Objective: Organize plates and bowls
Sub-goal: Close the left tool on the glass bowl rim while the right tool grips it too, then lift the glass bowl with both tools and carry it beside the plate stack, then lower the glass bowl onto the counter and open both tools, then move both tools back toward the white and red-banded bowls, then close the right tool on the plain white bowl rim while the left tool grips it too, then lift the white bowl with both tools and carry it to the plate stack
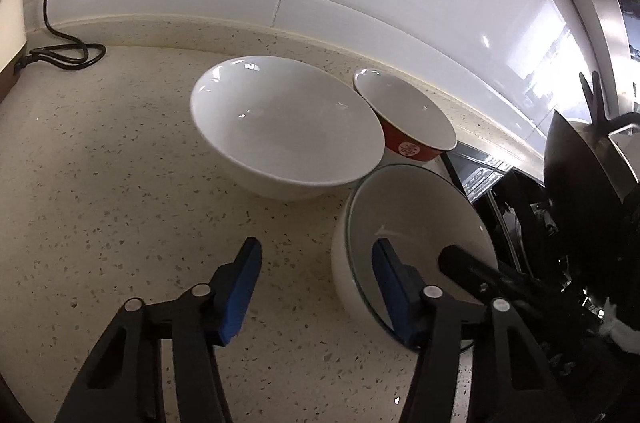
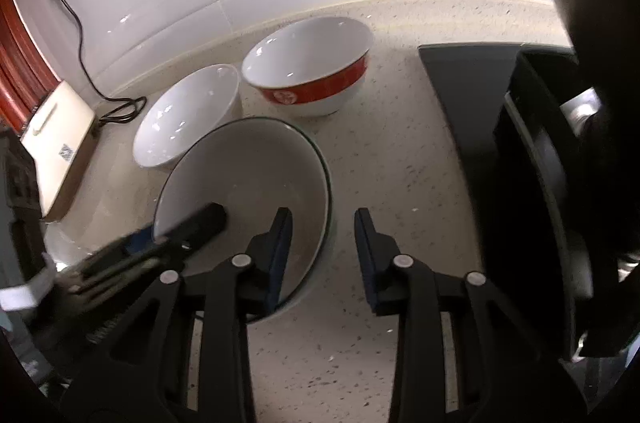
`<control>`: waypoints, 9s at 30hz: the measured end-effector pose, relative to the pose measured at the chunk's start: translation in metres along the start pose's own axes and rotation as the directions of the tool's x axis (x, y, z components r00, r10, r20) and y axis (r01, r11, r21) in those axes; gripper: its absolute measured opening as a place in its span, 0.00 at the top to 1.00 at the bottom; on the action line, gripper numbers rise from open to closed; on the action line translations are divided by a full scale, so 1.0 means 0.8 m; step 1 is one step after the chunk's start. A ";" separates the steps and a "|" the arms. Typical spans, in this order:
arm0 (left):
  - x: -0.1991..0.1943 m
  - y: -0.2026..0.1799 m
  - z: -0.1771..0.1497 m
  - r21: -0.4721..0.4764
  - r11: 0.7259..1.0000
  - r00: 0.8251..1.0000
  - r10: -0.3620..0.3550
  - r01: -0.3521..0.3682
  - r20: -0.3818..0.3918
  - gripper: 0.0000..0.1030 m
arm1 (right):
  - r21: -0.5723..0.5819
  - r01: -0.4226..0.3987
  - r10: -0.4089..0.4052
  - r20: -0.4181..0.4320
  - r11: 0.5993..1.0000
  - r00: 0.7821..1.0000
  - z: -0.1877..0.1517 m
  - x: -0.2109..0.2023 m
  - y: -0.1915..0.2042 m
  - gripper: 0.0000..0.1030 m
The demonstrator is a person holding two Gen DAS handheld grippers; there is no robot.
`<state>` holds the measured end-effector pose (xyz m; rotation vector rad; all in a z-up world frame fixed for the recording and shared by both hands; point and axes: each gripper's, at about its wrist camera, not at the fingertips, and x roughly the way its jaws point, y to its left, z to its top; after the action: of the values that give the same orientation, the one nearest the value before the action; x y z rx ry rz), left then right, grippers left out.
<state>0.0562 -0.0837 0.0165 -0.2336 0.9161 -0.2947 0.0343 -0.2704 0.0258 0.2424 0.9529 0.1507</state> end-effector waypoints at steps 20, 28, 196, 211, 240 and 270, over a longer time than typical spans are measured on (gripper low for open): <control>-0.023 -0.003 -0.037 0.058 0.998 1.000 0.009 -0.011 0.024 0.81 | -0.067 -0.089 0.090 0.015 0.994 0.996 -0.009 -0.007 0.025 0.82; -0.083 0.016 -0.048 0.078 0.992 0.985 0.084 -0.097 0.150 0.80 | -0.086 -0.195 0.200 0.051 0.977 0.978 -0.014 -0.017 0.069 0.83; -0.010 0.090 0.108 -0.212 0.960 0.982 0.190 -0.185 0.003 0.06 | 0.192 -0.126 0.111 0.087 0.973 0.990 0.048 0.056 0.073 0.63; -0.003 0.050 0.080 -0.062 0.985 0.984 0.163 -0.159 0.074 0.83 | 0.237 -0.188 0.179 0.062 0.953 0.982 0.037 0.052 0.061 0.83; -0.124 0.086 0.013 -0.086 0.947 0.898 0.322 -0.310 0.299 0.88 | -0.003 -0.367 0.364 0.124 0.930 0.923 0.024 0.011 0.149 0.84; -0.221 0.153 -0.026 -0.241 0.925 0.844 0.370 -0.294 0.388 0.88 | -0.276 -0.437 0.479 0.103 0.856 0.872 -0.025 -0.013 0.249 0.84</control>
<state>-0.0439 0.0904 0.0961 -0.2796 0.5278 0.1623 0.0079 -0.0783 0.0766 0.2476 0.6833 0.6787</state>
